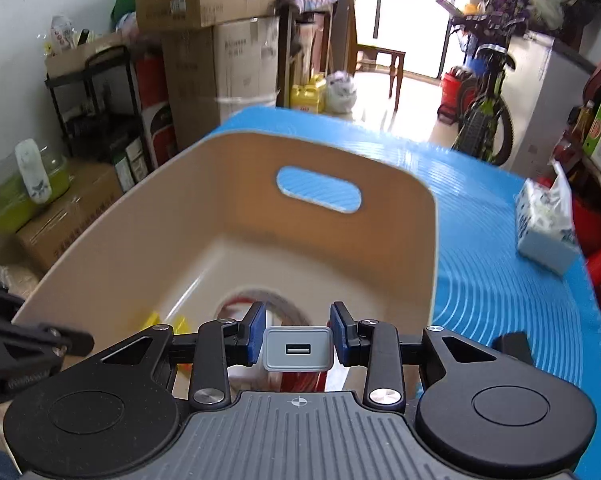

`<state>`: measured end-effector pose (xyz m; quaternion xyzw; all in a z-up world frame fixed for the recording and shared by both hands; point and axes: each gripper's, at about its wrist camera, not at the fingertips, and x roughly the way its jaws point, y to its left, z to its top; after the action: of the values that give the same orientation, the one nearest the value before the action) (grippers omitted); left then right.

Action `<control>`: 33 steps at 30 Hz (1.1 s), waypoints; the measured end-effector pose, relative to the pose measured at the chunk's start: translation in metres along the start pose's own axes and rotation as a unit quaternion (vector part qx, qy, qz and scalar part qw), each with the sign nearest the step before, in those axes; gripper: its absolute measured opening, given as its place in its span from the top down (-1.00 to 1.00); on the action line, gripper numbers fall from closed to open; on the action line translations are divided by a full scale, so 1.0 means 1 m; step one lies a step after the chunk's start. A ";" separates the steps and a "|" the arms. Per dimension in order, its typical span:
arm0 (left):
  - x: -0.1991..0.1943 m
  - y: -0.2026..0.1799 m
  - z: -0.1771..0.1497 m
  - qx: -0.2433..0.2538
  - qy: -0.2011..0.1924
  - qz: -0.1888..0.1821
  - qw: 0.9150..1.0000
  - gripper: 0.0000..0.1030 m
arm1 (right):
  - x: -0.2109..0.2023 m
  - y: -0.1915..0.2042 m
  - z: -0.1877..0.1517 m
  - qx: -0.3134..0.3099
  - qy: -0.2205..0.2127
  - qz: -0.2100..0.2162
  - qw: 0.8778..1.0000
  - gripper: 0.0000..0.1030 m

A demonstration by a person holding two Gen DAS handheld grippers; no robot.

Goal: Organize rigid objects
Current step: 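Carry the plug charger into the basket and release it with the right tool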

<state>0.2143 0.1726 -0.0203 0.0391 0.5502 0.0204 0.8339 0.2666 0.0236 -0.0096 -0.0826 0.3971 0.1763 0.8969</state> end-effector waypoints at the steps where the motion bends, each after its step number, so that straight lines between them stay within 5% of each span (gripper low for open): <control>1: 0.000 0.000 0.000 0.000 0.000 0.000 1.000 0.84 | 0.001 0.001 0.000 -0.005 0.006 -0.001 1.000 0.18; 9: 0.000 -0.003 0.000 0.002 0.001 0.003 1.000 0.84 | -0.005 -0.003 -0.003 0.000 0.009 0.006 1.000 -0.01; 13: 0.000 -0.003 0.000 0.002 0.001 0.003 1.000 0.84 | -0.016 -0.011 -0.002 0.015 -0.008 0.010 1.000 -0.34; 20: 0.000 -0.003 0.000 0.001 0.001 0.003 1.000 0.83 | -0.044 -0.031 0.006 0.032 -0.038 0.011 0.999 -0.54; 24: 0.000 -0.003 0.000 0.002 0.001 0.004 1.000 0.83 | -0.061 -0.052 0.006 0.039 -0.058 -0.007 0.998 -0.75; 33: 0.000 -0.003 0.000 0.001 0.001 0.004 1.000 0.83 | -0.075 -0.125 -0.006 0.089 -0.078 -0.112 0.987 -0.84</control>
<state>0.2146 0.1694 -0.0204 0.0423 0.5511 0.0228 0.8330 0.2637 -0.1119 0.0431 -0.0323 0.3282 0.0440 0.9430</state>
